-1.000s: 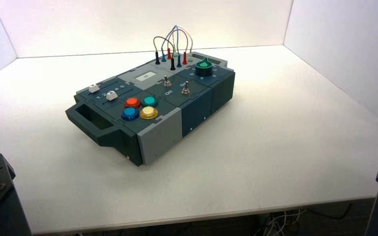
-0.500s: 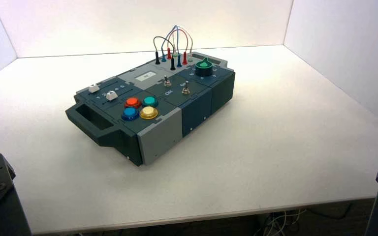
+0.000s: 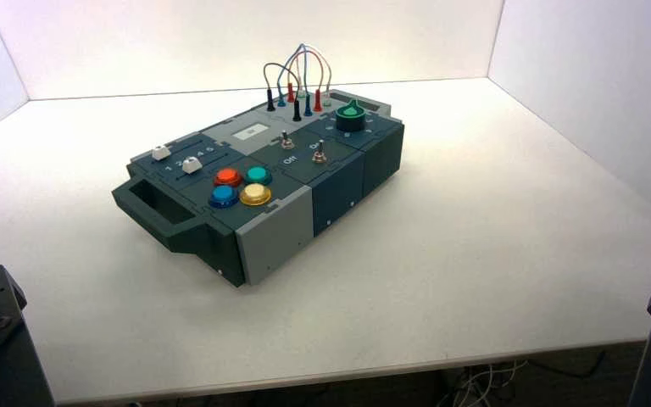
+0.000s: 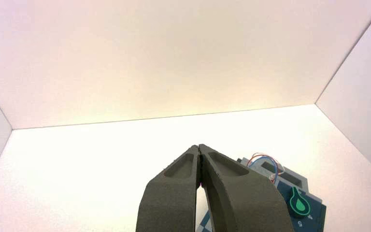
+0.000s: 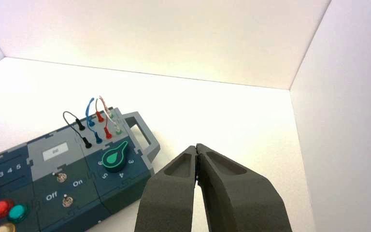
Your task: Open left gripper.
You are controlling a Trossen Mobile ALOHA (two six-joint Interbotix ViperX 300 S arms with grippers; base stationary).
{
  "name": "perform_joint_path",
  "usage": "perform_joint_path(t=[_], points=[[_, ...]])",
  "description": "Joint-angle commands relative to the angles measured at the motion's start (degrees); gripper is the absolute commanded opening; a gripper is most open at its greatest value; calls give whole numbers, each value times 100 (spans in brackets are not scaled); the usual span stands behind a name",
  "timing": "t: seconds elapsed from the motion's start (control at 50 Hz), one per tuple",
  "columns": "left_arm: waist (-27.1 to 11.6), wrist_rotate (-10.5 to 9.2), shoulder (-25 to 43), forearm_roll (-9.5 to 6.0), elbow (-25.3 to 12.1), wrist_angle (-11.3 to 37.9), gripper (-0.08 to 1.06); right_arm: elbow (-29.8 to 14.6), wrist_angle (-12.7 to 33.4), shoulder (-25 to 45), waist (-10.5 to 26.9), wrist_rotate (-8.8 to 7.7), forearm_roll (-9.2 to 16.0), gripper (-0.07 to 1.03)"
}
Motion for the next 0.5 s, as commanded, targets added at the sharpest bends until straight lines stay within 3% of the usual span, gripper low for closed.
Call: perform_joint_path(t=[0.02, 0.12, 0.32, 0.38, 0.46, 0.5], points=[[-35, 9, 0, 0, -79, -18, 10, -97, -79, 26, 35, -18, -9, -2], [-26, 9, 0, 0, -88, -9, 29, -88, -79, 35, 35, -26, -35, -2], [-26, 0, -9, 9, -123, -9, 55, -97, -79, 44, 35, -26, -35, -2], [-26, 0, 0, 9, -132, -9, 72, -97, -79, 53, 35, -26, -35, -2], [-26, 9, 9, 9, -132, -18, 104, -105, -88, 53, 35, -26, -35, -2], [-26, 9, 18, 18, -132, -18, 100, -105, -88, 53, 35, -26, -35, -2]])
